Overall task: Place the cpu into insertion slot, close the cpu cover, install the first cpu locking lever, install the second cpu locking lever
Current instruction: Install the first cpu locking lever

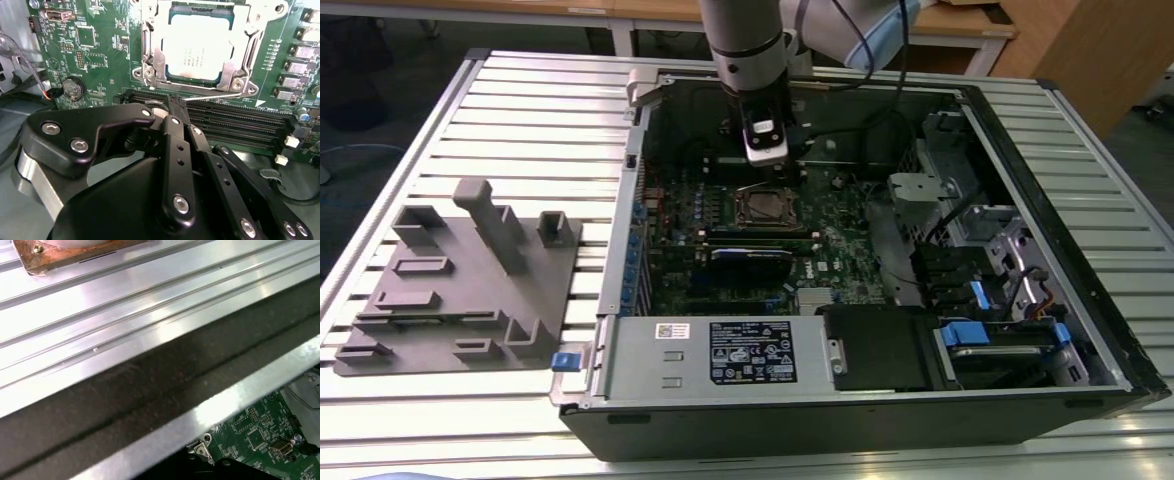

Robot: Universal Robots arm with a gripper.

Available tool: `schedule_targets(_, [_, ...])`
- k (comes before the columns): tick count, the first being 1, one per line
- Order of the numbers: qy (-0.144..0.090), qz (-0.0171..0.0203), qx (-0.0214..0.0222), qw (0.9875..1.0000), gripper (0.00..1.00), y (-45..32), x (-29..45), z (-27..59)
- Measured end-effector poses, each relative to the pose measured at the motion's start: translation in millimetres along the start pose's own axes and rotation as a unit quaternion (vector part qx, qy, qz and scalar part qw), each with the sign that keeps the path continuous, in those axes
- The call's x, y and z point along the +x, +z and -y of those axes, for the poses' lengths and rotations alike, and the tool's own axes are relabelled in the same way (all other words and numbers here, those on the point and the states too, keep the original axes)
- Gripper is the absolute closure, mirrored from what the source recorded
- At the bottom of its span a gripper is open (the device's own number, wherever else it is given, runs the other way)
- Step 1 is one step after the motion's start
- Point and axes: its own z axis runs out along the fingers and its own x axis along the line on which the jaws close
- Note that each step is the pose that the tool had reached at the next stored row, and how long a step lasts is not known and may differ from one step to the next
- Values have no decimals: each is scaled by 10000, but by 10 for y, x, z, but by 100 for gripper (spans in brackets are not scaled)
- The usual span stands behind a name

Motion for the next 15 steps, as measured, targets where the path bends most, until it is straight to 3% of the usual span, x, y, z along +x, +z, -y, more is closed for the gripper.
schedule_targets(3, [-2,30,-17,10000,89,5,2,1])
schedule_targets(8, [-13,141,-75,9999,89,29,16,11])
schedule_targets(15, [-10,163,-108,9998,89,53,76,46])
